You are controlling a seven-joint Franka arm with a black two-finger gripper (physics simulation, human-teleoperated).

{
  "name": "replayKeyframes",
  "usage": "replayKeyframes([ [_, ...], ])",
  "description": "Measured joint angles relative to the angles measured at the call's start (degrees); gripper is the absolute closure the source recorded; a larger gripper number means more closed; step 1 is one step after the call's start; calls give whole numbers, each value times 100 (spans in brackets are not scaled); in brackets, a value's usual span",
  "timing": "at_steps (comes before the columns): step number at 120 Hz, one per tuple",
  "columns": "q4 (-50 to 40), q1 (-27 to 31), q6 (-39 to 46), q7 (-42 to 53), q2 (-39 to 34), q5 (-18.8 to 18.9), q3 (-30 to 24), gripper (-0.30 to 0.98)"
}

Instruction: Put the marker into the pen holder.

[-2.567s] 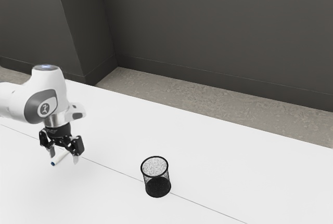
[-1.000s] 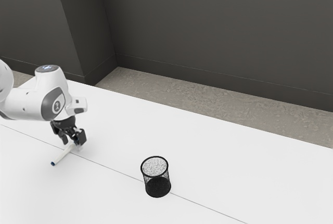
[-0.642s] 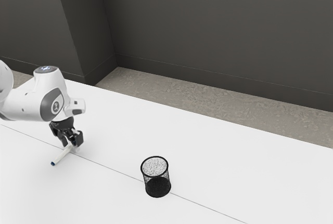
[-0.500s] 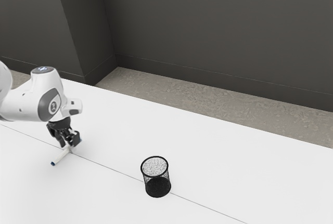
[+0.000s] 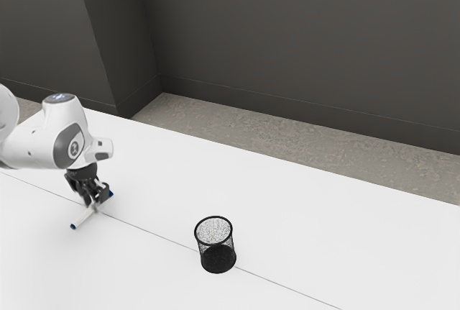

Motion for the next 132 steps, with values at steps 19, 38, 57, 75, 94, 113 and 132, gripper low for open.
replayKeyframes([
  [19,126,5,3,20,120,-12,0,45],
  [38,288,39,4,33,288,-39,-8,46],
  [57,305,38,19,-35,304,-17,-5,58],
  [75,304,44,15,-29,285,-89,-8,65],
  [94,293,38,10,-17,175,-99,-8,68],
  [113,182,-337,-203,-6,-816,-77,-6,70],
  [132,-123,-1646,-547,-67,-2276,-71,0,71],
])
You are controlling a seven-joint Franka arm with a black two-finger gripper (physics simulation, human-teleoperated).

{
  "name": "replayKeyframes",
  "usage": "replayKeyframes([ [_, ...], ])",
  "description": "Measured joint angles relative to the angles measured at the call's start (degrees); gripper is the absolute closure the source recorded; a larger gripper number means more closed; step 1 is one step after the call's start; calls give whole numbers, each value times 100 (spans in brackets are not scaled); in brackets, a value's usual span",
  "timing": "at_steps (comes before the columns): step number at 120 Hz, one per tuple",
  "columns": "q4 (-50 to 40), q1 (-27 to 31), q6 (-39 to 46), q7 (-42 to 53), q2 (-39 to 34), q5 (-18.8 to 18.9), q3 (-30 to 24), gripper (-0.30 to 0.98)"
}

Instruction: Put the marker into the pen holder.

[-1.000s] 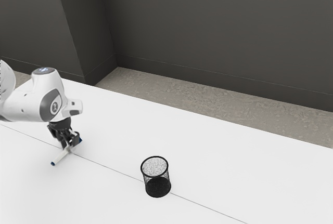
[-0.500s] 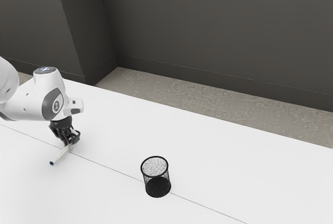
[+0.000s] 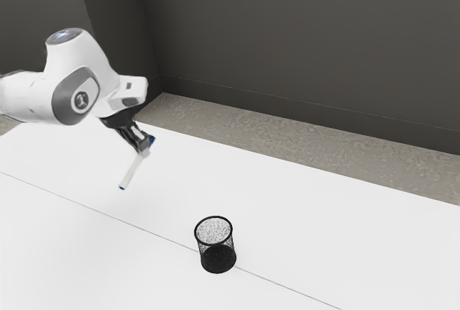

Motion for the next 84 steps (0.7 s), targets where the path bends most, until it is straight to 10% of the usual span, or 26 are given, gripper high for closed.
replayKeyframes([
  [45,-782,-2085,-251,-493,-1105,-9,-4,71],
  [84,-819,-2523,825,-854,-789,-96,-10,71],
])
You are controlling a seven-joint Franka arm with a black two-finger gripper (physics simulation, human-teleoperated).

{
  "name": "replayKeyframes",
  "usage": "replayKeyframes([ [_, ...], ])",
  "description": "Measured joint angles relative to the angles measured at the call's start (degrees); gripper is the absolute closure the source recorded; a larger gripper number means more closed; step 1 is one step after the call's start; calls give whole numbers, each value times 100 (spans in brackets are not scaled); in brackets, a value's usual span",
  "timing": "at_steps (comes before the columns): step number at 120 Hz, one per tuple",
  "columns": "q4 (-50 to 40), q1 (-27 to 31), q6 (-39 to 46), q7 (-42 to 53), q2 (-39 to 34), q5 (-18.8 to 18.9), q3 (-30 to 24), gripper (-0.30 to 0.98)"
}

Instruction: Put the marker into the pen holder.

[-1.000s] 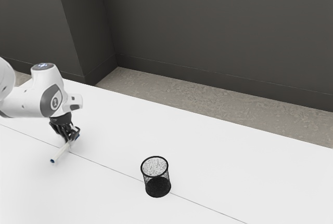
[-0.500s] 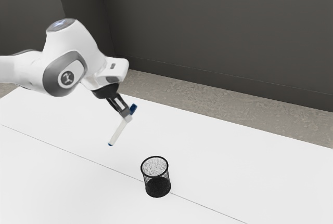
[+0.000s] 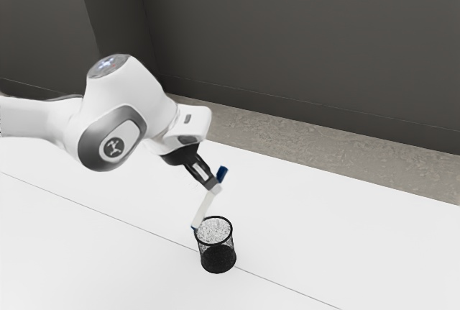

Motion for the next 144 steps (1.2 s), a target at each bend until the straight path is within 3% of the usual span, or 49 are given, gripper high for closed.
replayKeyframes([
  [18,-131,37,712,44,189,-19,265,71],
  [67,-78,23,1763,206,980,-160,276,71],
  [144,-635,-321,2092,309,702,-484,269,71],
])
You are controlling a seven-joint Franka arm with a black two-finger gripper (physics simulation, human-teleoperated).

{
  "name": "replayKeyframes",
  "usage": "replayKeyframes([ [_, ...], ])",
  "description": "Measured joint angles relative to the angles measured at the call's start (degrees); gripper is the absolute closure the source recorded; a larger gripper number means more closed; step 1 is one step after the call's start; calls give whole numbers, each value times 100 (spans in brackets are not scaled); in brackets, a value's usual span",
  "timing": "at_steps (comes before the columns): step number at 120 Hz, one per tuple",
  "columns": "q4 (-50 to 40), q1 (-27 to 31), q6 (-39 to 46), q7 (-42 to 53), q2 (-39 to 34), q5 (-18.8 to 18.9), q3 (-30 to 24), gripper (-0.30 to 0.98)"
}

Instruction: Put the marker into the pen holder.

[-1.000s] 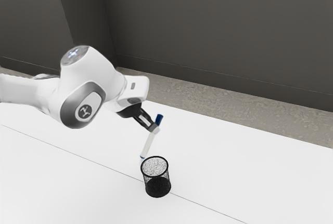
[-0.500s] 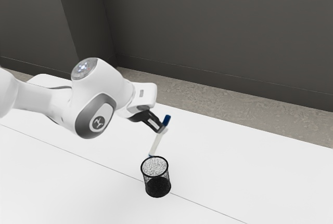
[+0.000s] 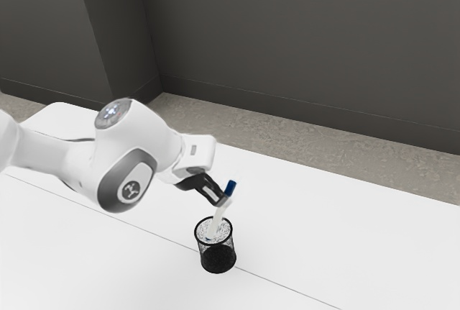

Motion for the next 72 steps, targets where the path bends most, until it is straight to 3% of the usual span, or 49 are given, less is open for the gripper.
replayKeyframes([
  [8,-90,-1,0,5,-68,-10,1,68],
  [28,-109,-1,-115,40,-96,-19,5,33],
  [50,386,192,-590,62,-393,71,28,14],
  [56,1308,601,-1374,19,-453,320,33,11],
  [63,2873,1212,-2869,-225,-379,774,-119,9],
  [72,4341,3585,-4446,-446,231,888,-1686,6],
])
